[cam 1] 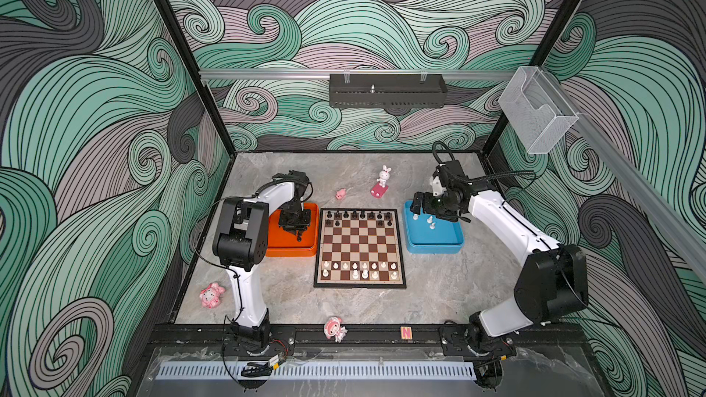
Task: Set up the chess pieces on the board
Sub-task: 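Lower the left gripper into the orange tray and grasp a black pawn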
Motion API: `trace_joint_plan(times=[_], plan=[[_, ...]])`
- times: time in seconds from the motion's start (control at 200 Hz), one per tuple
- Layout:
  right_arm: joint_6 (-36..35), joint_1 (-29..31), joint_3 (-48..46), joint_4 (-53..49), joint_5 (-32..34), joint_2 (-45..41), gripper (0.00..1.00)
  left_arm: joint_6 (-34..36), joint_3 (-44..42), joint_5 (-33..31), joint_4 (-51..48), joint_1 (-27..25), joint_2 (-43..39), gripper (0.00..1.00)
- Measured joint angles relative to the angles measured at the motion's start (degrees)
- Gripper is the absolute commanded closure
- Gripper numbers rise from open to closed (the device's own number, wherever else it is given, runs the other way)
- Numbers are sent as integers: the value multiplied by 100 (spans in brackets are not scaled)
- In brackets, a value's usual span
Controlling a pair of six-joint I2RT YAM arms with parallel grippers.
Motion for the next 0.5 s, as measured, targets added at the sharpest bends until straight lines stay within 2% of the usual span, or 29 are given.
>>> trace_joint_plan(times=[0.5], plan=[[0, 2, 0, 0, -4, 0, 1, -4, 179, -131, 4, 0, 2, 75]])
